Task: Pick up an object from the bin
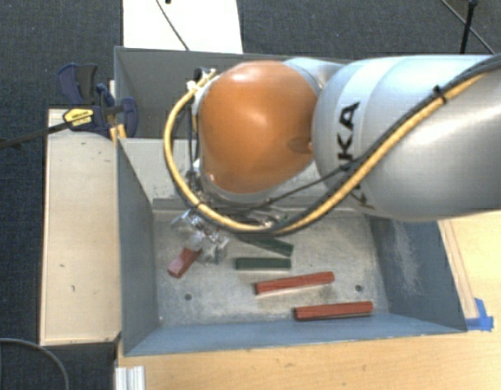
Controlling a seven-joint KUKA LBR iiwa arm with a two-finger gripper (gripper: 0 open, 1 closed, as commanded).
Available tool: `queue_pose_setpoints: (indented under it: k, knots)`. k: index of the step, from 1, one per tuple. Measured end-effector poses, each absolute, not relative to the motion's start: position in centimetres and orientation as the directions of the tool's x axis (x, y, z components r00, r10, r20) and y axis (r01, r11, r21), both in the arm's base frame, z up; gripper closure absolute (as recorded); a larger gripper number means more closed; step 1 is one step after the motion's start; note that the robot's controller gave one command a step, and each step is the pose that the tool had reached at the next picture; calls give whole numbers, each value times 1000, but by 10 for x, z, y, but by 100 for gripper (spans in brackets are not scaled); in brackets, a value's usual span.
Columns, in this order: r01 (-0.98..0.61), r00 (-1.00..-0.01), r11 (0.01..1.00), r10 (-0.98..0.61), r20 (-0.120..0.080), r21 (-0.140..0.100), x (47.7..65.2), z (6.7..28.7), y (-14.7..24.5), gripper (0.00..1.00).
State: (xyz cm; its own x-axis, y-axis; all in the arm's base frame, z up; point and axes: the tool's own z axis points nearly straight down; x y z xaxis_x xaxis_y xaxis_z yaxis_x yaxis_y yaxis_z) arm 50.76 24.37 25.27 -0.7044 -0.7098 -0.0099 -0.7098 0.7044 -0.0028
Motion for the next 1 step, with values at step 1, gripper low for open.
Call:
queue_pose_setpoints:
  k: [1]
  knots:
    - [-652,-759,759,-652,0,1,484,246,247,100]
